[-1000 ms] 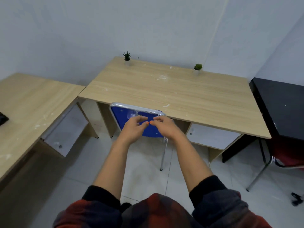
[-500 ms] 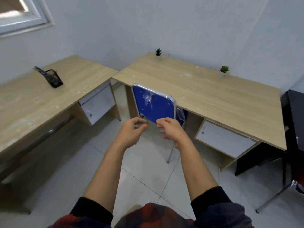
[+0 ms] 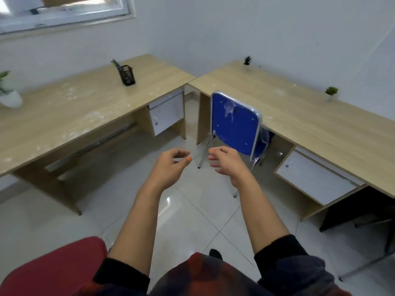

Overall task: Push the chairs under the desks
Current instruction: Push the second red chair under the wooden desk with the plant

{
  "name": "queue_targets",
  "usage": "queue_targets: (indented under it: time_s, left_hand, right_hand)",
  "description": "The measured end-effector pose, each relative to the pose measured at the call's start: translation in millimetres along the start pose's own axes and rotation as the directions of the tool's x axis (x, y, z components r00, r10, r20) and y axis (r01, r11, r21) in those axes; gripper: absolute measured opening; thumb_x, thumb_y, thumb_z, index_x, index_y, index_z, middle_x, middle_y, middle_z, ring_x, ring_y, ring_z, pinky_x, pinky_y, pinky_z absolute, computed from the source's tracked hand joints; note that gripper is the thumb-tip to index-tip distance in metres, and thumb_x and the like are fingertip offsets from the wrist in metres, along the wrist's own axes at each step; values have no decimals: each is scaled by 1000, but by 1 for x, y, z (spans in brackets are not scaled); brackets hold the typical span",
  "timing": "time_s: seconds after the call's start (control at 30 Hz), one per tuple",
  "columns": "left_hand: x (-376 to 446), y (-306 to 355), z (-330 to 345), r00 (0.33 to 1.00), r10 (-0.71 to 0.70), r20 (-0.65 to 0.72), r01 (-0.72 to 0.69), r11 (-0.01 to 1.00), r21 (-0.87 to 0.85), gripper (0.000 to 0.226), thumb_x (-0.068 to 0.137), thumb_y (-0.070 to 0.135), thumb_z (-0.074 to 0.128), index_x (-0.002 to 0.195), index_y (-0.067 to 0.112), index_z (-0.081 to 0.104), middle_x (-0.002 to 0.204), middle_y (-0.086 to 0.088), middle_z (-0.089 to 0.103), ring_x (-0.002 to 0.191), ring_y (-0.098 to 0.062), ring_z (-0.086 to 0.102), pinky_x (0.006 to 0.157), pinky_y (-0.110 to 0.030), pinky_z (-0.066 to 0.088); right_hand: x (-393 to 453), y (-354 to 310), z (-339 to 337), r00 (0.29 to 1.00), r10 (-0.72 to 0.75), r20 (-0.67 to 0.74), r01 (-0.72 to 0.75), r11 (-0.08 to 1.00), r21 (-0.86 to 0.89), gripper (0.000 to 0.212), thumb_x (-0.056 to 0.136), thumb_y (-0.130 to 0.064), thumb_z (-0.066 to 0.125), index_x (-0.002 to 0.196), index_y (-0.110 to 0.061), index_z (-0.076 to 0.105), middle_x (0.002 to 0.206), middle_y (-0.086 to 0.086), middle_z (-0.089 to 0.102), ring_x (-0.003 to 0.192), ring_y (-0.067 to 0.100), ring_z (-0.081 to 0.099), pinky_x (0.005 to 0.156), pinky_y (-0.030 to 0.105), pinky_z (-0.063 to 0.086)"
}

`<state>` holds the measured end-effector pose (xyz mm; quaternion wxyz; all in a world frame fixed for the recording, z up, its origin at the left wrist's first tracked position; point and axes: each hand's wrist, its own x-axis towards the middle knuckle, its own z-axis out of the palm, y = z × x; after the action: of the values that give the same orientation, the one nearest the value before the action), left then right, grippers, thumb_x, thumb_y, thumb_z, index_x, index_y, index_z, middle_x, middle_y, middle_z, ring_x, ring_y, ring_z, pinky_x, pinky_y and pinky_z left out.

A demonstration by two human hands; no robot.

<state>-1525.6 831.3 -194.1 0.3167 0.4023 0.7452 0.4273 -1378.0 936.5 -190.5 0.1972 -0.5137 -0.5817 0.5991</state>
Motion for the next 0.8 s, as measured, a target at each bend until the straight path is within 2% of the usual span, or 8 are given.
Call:
queue_targets:
  time_s: [0.1,0.17,0.37,0.57,0.7,0.8]
  left_hand:
    - [-40,-20,-18,996,-39,-79,36,999,-40,28,97,29,59,122,18,65,116,5,61,104,-15,60,83,-27,45]
    - [-63,-31,-20,994,-62,-89,56,996,-70,28,97,29,59,122,18,65,116,4,61,105,-16,60,85,-28,44]
    - [-122,-44,-5,996,-66,-56,60,994,-97,23,96,28,60,118,21,66,112,7,63,93,-11,62,71,-18,45]
    - [-178,-35,-1,990,-75,-118,67,995,-73,27,97,31,59,122,21,65,117,4,62,106,-15,60,84,-27,43]
    - [-219,-26,10,975,-73,-208,57,995,-84,29,97,31,58,123,20,64,118,4,62,106,-16,60,83,-27,43]
    - [-261,-27,32,967,-106,-234,84,991,-102,25,97,29,59,119,20,66,115,4,64,102,-15,63,81,-26,45]
  right_hand:
    - [-36,11,17,994,-12,108,24,993,-113,22,100,-30,57,115,-18,67,110,2,68,94,15,63,71,24,49]
    - [-59,21,22,991,-10,132,28,990,-141,23,101,-31,57,118,-18,67,111,2,68,97,16,64,72,25,49]
    - [-112,54,24,990,3,142,24,981,-190,22,102,-32,56,119,-21,65,114,1,66,103,17,64,76,26,51]
    - [-151,65,19,976,-54,212,99,973,-208,27,102,-31,56,124,-19,64,115,2,66,102,15,63,76,26,51]
    - [-182,79,9,963,-69,259,124,971,-204,26,101,-31,57,123,-19,64,115,1,66,102,15,63,80,28,50]
    - [-215,109,-13,959,-29,280,80,982,-171,23,100,-29,58,120,-20,65,113,1,66,100,15,63,77,27,49]
